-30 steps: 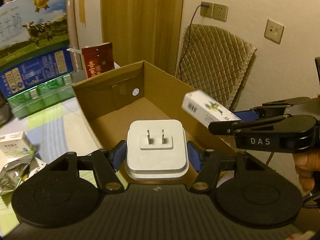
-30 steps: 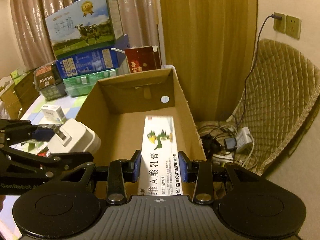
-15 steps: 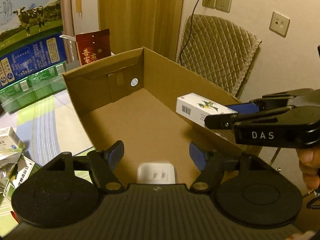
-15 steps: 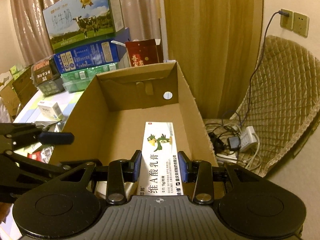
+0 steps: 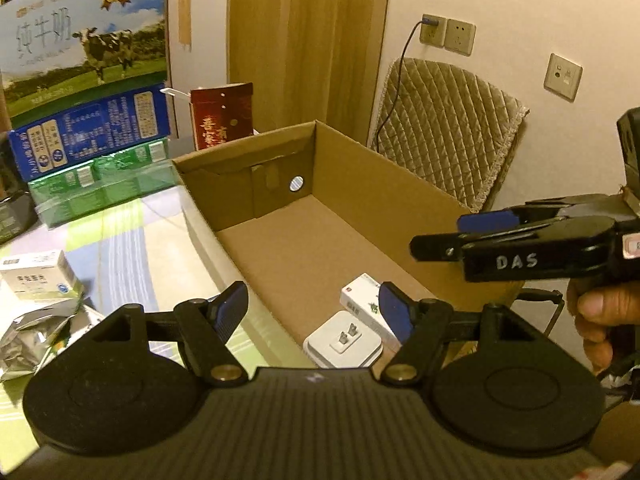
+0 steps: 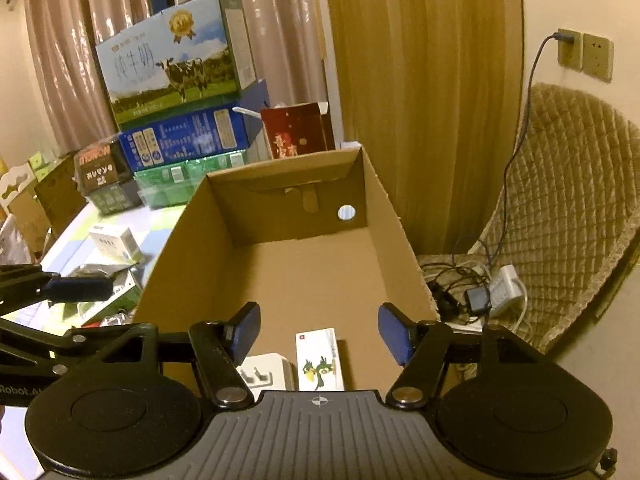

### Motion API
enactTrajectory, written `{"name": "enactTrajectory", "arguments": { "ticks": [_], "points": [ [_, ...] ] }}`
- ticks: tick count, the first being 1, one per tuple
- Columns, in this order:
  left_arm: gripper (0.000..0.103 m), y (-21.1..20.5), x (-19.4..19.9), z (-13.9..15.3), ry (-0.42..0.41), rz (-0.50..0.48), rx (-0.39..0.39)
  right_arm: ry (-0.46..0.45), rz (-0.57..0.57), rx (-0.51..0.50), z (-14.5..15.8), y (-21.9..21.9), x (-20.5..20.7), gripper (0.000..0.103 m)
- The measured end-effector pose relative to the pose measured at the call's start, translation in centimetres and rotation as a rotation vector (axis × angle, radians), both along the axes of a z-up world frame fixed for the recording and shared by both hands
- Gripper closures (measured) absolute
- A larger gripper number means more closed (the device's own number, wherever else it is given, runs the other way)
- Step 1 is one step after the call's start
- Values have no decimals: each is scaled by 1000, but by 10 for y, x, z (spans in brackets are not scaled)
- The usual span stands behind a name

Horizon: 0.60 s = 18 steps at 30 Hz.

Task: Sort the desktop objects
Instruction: 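Carry both items to the cardboard box and release them inside, then withdraw both tools from the box back over the table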

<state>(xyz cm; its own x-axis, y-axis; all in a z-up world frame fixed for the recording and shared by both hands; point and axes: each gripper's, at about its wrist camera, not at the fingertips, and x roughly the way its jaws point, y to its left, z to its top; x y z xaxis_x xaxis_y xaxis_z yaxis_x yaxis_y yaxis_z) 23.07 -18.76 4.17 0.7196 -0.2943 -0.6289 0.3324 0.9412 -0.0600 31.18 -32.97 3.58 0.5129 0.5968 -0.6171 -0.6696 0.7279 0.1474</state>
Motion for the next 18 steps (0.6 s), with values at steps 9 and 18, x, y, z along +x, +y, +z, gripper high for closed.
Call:
{"name": "enactTrajectory", "arguments": {
  "ticks": [9, 18],
  "points": [
    [32, 21, -38, 11, -6, 112, -12, -20, 0, 40, 26, -17, -48, 31],
    [21, 50, -92, 22, -19, 193, -15, -60, 68, 58, 52, -6, -108, 2]
  ]
}}
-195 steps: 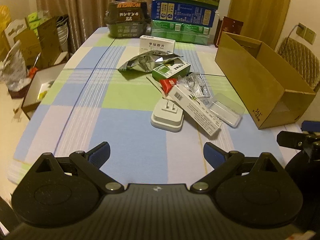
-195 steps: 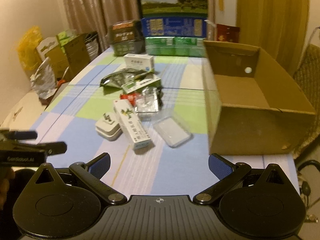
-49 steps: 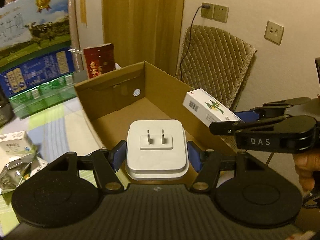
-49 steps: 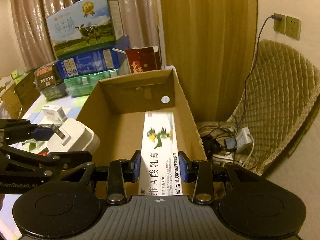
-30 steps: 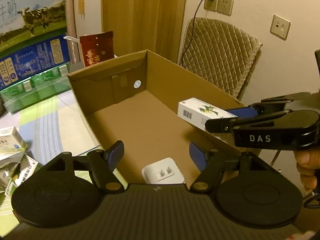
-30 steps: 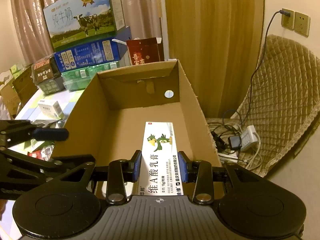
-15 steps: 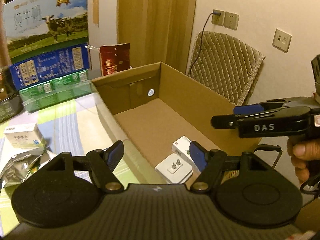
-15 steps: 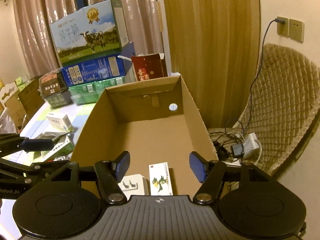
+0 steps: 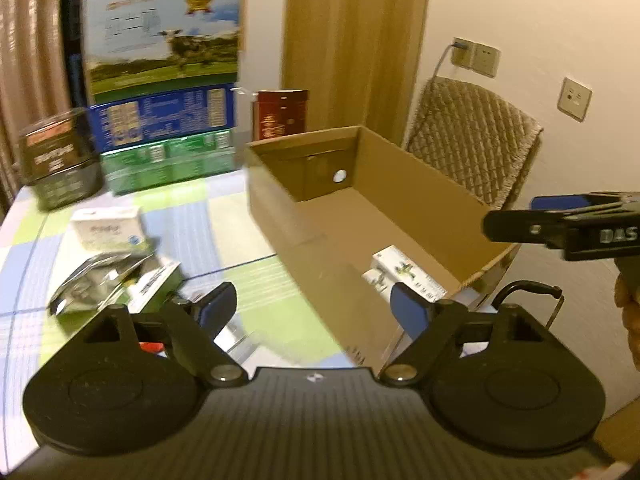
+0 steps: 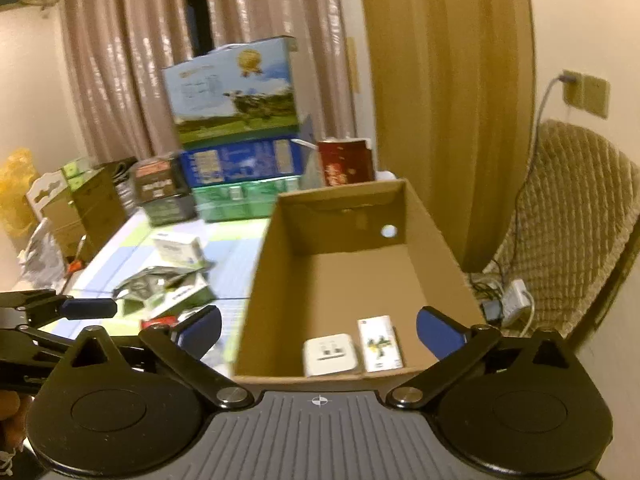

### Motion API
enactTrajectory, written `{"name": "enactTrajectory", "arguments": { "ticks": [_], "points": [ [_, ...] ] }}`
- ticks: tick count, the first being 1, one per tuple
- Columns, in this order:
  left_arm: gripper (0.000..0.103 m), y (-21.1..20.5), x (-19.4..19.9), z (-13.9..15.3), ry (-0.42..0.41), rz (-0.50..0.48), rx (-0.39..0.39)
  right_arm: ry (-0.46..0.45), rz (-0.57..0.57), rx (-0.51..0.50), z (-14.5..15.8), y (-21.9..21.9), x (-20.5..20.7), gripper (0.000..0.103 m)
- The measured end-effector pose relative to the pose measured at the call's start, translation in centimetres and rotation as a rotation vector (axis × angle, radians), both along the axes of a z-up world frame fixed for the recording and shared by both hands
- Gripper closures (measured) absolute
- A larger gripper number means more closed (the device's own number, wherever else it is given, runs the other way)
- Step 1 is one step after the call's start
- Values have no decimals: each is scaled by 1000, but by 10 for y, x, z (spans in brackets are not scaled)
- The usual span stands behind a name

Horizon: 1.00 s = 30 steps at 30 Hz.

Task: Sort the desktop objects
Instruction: 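Withdraw both tools from the box back over the table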

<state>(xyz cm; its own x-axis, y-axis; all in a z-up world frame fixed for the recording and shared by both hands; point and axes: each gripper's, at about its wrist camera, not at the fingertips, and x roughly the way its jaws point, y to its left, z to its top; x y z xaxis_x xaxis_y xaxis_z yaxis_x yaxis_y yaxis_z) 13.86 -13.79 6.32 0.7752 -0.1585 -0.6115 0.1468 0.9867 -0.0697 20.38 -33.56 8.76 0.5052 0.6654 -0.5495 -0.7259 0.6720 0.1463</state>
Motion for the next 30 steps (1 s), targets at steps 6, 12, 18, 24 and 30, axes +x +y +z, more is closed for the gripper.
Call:
{"name": "enactTrajectory", "arguments": {
  "ticks": [6, 12, 18, 24, 30],
  "points": [
    [12, 27, -35, 0, 2, 75, -10, -8, 43, 7, 7, 10, -33, 2],
    [3, 53, -70, -4, 5, 153, -3, -17, 96, -3, 7, 25, -58, 2],
    [1, 79, -95, -11, 9, 223, 27, -27, 148, -8, 1, 38, -84, 2],
    [1, 104, -111, -19, 22, 274, 13, -21, 231, -73, -25, 60, -104, 2],
    [1, 120, -114, -27, 41, 296, 19, -53, 300, -123, -50, 76, -116, 2]
  ]
}}
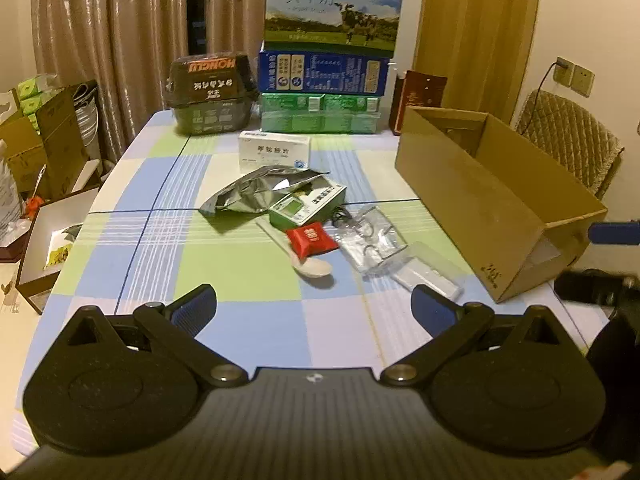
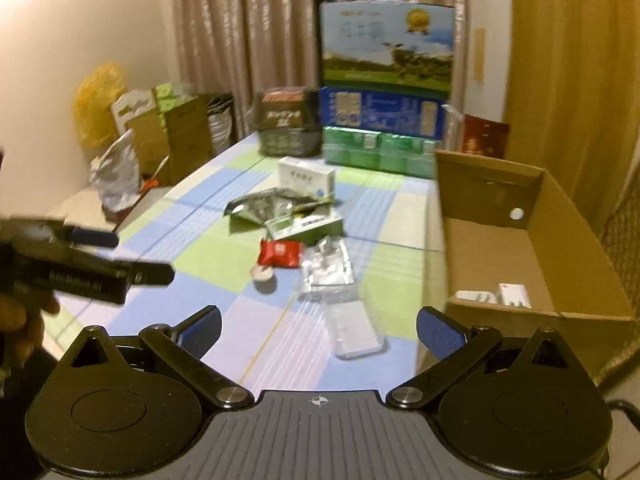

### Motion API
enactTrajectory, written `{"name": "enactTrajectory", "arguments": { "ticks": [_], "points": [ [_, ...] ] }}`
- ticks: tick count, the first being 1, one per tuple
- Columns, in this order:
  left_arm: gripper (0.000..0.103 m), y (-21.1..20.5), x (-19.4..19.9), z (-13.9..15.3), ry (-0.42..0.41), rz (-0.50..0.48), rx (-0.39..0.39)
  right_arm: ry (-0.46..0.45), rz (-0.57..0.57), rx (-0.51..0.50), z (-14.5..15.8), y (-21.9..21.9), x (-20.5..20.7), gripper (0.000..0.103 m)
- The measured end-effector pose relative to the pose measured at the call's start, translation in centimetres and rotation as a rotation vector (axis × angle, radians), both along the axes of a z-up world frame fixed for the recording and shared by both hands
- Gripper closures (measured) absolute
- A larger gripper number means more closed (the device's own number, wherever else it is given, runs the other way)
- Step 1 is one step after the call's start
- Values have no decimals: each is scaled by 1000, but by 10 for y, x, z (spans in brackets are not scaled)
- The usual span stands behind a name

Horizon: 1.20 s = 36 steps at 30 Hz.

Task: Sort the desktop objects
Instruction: 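Withdraw both tools from the box back over the table, then grasp the clear plastic tray with the right tool while the left tool grasps the white spoon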

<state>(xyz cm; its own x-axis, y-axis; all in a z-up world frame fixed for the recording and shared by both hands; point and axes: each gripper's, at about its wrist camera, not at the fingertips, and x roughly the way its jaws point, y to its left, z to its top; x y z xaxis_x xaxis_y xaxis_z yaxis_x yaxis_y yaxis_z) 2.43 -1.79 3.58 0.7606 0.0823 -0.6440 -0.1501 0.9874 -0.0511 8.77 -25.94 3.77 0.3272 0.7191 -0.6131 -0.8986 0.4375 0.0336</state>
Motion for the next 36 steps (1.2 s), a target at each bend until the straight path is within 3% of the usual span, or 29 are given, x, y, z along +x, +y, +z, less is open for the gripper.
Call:
{"name": "enactTrajectory", "arguments": {
  "ticks": [5, 16, 20, 31, 36],
  "points": [
    [1, 13, 13, -10, 23, 0, 9, -16, 16, -47, -24, 13, 2, 3],
    [1, 34, 62, -46, 46, -21, -4, -45, 43, -153, -77, 57, 24, 18],
    [1, 37, 78, -65, 71, -31, 28, -67, 40, -179, -92, 69, 35, 24],
    [1, 52, 97, -95, 128, -1, -73, -120, -92, -235, -121, 97, 54, 26],
    [1, 47, 102, -95, 127, -14, -49, -112, -123, -235, -126, 102, 58, 26]
  ]
}}
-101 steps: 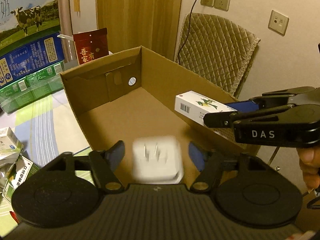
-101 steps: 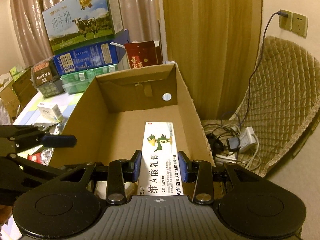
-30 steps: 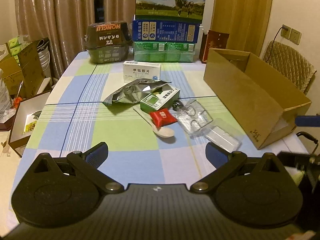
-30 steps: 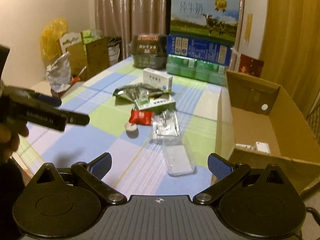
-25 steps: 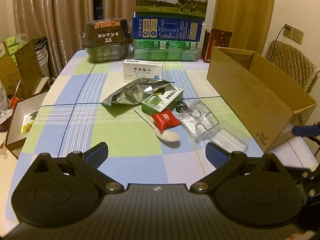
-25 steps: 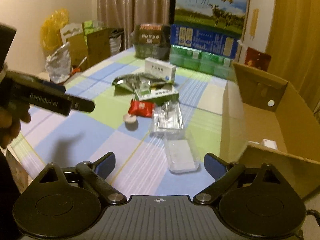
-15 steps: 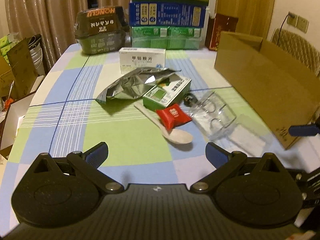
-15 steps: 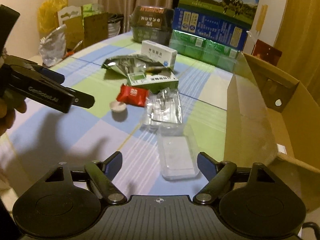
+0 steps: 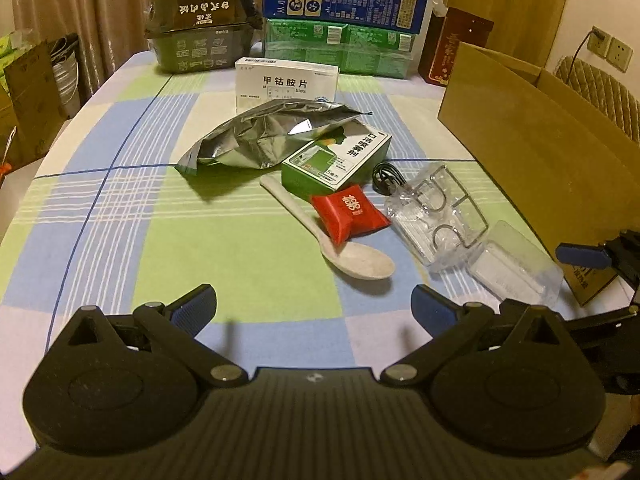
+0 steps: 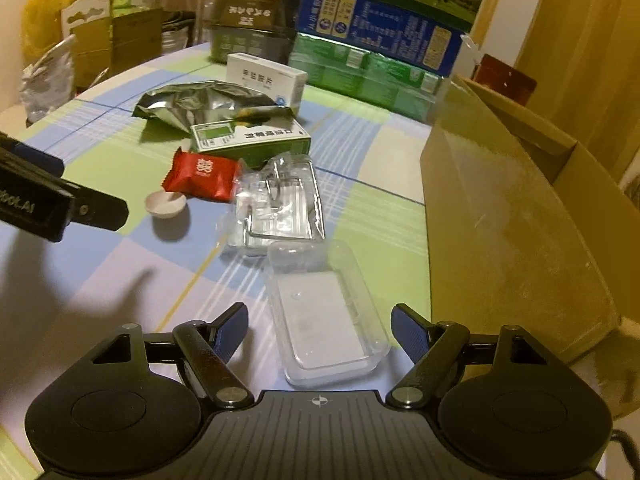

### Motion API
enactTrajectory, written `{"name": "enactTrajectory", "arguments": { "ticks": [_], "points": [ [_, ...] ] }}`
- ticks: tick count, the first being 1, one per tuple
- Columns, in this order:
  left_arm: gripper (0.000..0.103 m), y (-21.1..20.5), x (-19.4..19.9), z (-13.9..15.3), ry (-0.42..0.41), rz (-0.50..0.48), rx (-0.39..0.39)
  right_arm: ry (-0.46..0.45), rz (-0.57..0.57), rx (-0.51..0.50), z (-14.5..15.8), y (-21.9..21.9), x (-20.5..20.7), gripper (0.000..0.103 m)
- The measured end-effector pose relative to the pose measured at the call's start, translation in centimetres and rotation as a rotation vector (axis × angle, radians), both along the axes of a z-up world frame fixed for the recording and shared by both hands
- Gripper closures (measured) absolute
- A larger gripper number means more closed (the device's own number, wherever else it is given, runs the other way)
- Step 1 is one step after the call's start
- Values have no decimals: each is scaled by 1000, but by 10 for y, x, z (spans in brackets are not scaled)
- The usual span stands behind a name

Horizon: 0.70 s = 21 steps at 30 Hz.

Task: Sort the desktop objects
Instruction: 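Grasp the clear plastic tray with the right tool while the left tool grasps the white spoon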

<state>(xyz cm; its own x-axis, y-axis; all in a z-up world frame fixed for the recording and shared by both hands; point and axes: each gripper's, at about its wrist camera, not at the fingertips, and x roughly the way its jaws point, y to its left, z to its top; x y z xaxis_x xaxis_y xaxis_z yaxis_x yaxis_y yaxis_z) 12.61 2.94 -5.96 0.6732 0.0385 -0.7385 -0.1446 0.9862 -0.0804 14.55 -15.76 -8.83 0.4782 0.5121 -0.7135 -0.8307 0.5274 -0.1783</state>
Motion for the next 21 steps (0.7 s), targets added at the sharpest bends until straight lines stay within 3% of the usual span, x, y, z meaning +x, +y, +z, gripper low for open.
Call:
{"name": "enactTrajectory", "arguments": {
  "ticks": [9, 10, 13, 21],
  "points": [
    [1, 1, 0, 0, -4, 1, -18, 112, -46, 20, -7, 1, 12, 27],
    [1, 1, 0, 1, -4, 1, -20, 118, -50, 23, -6, 1, 12, 29],
    [1, 1, 0, 1, -6, 4, -24, 127, -53, 37, -4, 0, 11, 49],
    [1, 2, 1, -2, 5, 7, -29, 186, -15, 88, -3, 2, 9, 49]
  ]
}}
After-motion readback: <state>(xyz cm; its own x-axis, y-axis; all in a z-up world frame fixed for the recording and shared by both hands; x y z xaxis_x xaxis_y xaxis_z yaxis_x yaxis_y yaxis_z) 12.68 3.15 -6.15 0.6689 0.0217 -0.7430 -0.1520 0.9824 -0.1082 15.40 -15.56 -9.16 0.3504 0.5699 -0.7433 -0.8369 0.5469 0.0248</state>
